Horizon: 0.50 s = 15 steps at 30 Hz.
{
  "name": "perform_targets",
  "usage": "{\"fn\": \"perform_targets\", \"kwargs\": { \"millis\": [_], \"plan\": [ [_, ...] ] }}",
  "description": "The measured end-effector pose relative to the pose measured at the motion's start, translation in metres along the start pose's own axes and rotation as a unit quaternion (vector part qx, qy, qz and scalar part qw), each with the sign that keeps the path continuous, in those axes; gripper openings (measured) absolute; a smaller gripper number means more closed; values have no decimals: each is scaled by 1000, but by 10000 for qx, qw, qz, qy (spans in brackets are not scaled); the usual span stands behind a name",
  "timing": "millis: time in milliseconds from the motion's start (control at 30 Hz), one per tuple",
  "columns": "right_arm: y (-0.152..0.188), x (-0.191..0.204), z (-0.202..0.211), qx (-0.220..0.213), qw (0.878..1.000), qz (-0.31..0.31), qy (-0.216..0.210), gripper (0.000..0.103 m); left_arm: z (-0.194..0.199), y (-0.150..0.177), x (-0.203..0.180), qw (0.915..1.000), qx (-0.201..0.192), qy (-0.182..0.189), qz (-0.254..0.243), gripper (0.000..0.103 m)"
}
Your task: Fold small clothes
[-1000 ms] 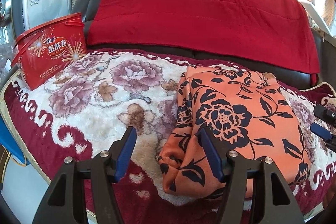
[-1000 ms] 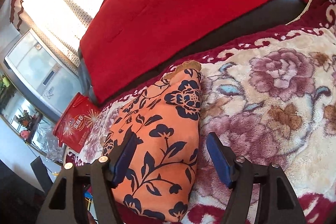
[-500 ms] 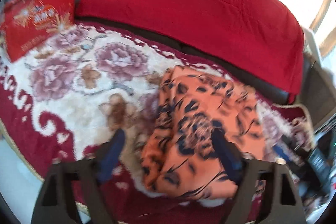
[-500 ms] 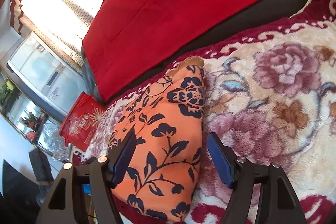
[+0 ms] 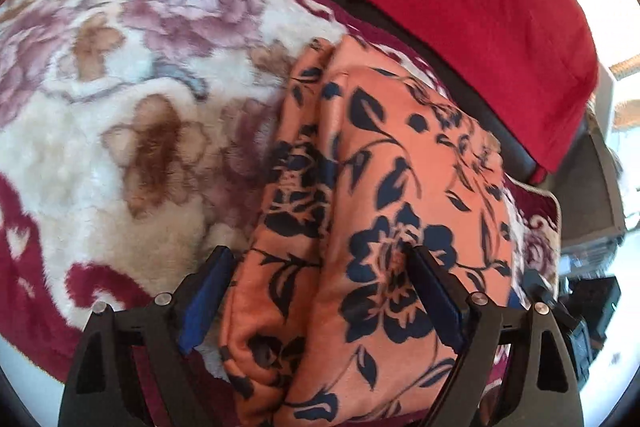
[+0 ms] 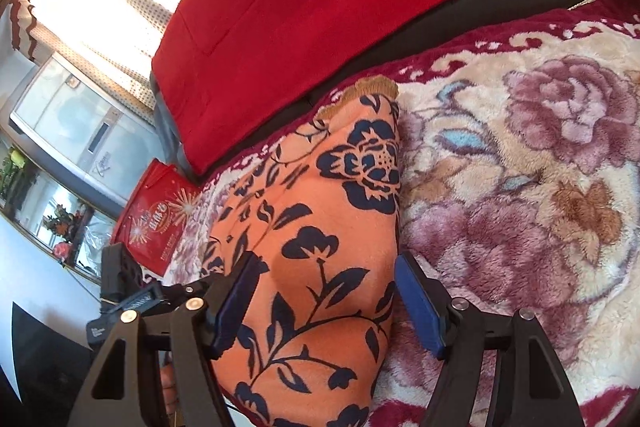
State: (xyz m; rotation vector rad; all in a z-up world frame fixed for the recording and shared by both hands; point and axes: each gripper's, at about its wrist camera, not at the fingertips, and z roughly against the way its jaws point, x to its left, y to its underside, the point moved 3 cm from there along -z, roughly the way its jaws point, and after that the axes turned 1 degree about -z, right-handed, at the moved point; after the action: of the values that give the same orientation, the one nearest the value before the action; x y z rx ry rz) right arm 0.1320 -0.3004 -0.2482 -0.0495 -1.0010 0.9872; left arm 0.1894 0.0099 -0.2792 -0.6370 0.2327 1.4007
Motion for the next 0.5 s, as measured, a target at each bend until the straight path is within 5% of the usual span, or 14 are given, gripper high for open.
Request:
{"fn": "perform_targets", "kwargs": {
  "millis": [267, 500],
  "plan": [
    [0, -16, -30, 538, 9968, -494, -331, 81, -16, -14, 24, 9952, 482, 670, 523, 90],
    [-6, -30, -45, 727, 9887, -951, -897, 83, -40, -26, 38, 9818, 772, 1399, 1029, 100]
  ]
}}
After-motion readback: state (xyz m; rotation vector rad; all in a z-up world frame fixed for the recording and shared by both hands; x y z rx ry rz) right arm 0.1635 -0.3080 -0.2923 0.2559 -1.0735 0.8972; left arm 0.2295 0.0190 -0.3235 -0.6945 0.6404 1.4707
